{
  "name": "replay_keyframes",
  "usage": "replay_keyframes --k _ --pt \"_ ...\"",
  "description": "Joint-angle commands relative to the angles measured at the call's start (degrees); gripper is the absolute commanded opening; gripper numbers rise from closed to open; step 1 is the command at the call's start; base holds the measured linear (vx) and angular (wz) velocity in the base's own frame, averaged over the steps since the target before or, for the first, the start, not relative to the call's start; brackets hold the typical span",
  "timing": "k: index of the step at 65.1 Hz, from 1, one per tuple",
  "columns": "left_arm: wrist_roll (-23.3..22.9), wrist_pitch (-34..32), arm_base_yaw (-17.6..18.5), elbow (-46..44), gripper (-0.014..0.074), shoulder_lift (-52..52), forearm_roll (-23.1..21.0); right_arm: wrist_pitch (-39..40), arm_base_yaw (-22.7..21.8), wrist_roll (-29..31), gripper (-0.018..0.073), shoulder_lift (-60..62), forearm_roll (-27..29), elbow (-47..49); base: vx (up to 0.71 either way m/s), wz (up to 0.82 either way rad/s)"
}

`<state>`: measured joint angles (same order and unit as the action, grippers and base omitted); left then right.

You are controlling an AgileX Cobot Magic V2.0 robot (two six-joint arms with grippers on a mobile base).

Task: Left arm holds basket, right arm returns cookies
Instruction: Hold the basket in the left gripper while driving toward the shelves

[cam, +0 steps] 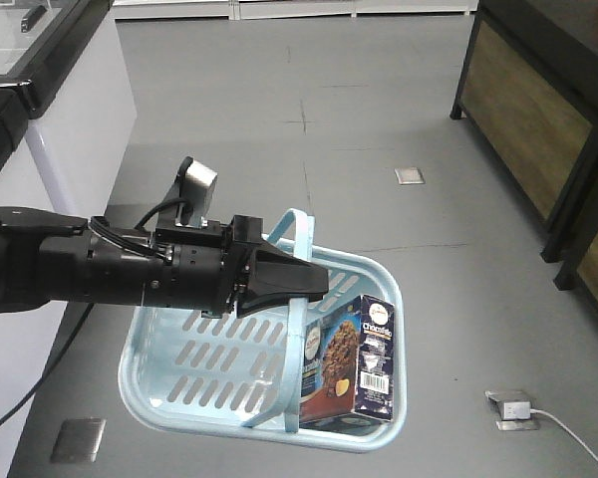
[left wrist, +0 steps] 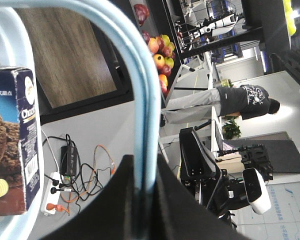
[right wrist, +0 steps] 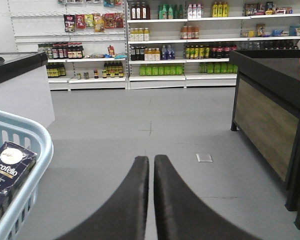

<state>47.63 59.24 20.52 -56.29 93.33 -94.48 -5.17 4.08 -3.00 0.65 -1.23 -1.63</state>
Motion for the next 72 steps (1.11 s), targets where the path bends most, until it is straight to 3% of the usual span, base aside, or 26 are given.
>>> replay_keyframes --k 1,72 --pt "0.6 3.2 0.0 -1.8 -0.0006 -2.9 -7.1 4.2 -0.1 -0.1 -0.0011 0.7 -0.2 -1.0 0.19 0.03" --pt "0.6 3.2 0.0 -1.8 -0.0006 -2.9 -7.1 4.2 -0.1 -0.1 -0.0011 0.7 -0.2 -1.0 0.36 0.03"
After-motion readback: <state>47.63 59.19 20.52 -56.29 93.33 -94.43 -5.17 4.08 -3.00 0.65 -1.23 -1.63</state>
